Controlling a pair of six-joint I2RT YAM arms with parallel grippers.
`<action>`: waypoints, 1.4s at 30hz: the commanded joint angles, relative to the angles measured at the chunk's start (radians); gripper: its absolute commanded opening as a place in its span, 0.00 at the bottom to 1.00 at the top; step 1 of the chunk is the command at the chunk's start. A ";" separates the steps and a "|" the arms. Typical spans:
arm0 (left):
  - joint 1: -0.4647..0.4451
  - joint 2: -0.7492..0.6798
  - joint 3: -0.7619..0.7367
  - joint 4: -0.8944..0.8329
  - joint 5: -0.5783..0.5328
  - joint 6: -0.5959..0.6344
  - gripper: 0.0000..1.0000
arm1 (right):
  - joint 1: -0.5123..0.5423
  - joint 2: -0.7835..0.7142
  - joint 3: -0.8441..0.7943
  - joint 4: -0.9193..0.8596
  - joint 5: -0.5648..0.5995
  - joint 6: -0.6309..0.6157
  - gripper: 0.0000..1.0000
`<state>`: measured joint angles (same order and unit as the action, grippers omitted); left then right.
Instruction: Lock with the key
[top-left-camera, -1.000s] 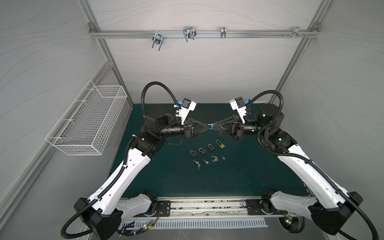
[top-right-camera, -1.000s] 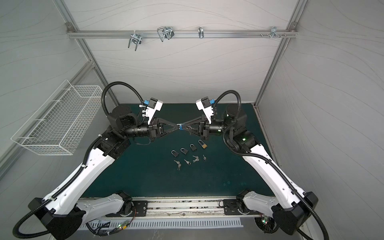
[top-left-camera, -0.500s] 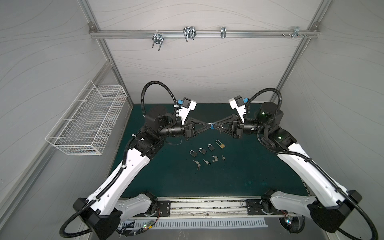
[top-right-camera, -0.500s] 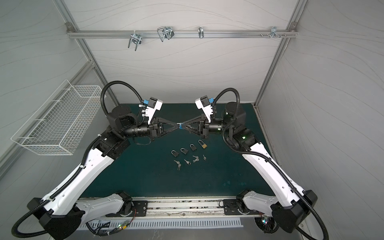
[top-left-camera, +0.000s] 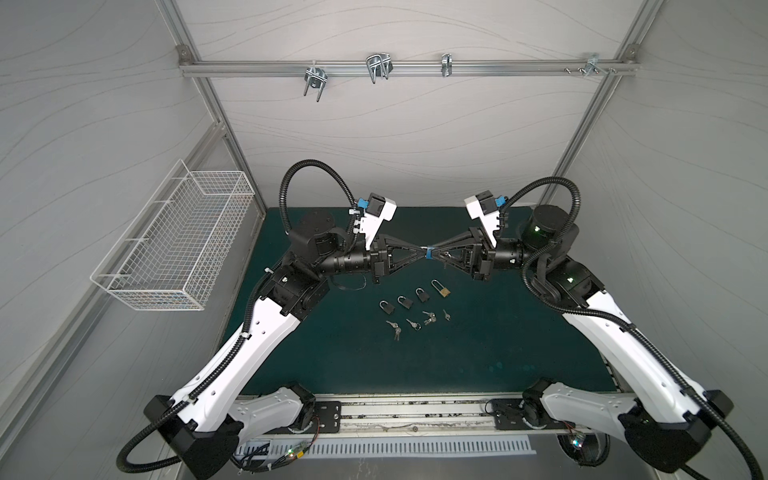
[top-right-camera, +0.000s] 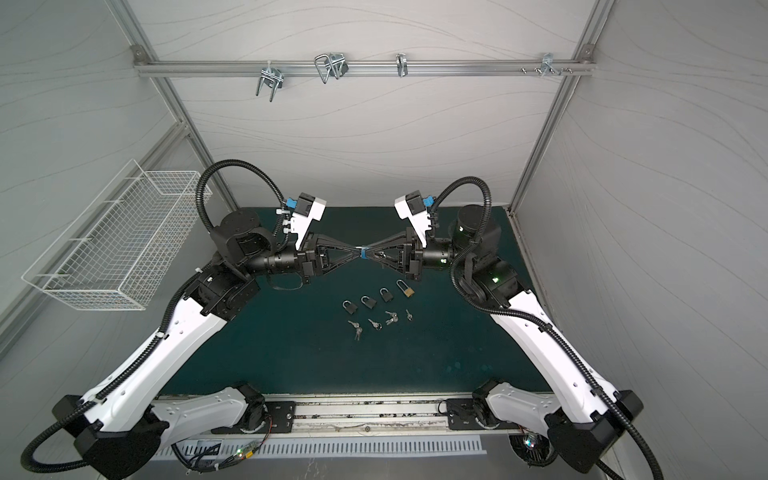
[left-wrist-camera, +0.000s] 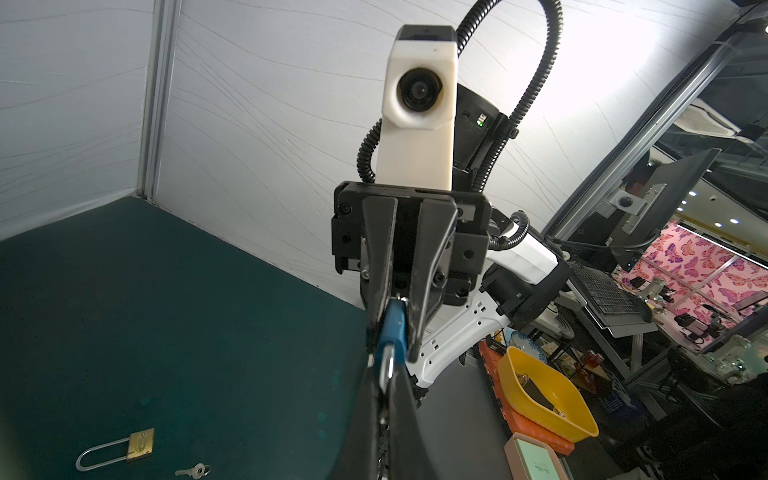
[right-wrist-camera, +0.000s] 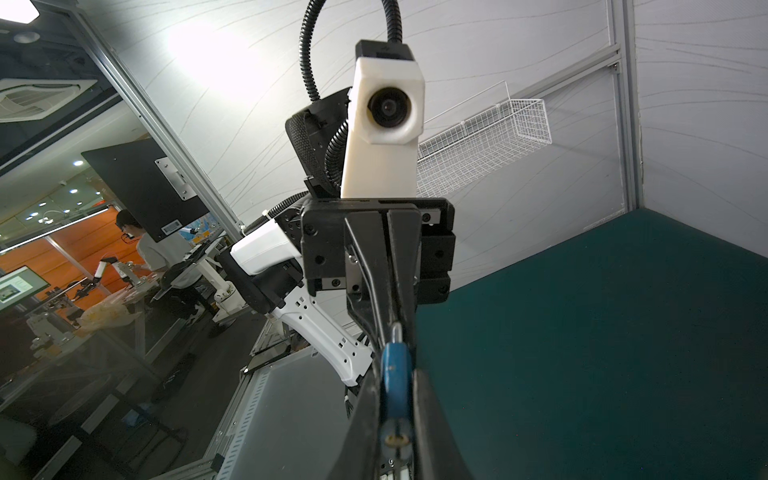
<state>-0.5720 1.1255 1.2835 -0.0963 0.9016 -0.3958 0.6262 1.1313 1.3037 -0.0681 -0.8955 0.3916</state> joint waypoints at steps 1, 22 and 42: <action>-0.007 0.005 -0.040 0.073 0.081 -0.047 0.00 | 0.021 0.013 -0.020 0.064 0.022 -0.024 0.00; 0.034 -0.024 -0.041 0.116 0.070 -0.083 0.39 | -0.014 -0.014 -0.025 -0.001 -0.053 -0.052 0.00; 0.054 -0.051 -0.072 0.109 0.033 -0.075 0.06 | -0.016 -0.038 -0.031 0.003 -0.029 -0.053 0.00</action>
<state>-0.5240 1.0878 1.2034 -0.0177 0.9306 -0.4789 0.6136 1.1091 1.2694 -0.0879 -0.9169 0.3435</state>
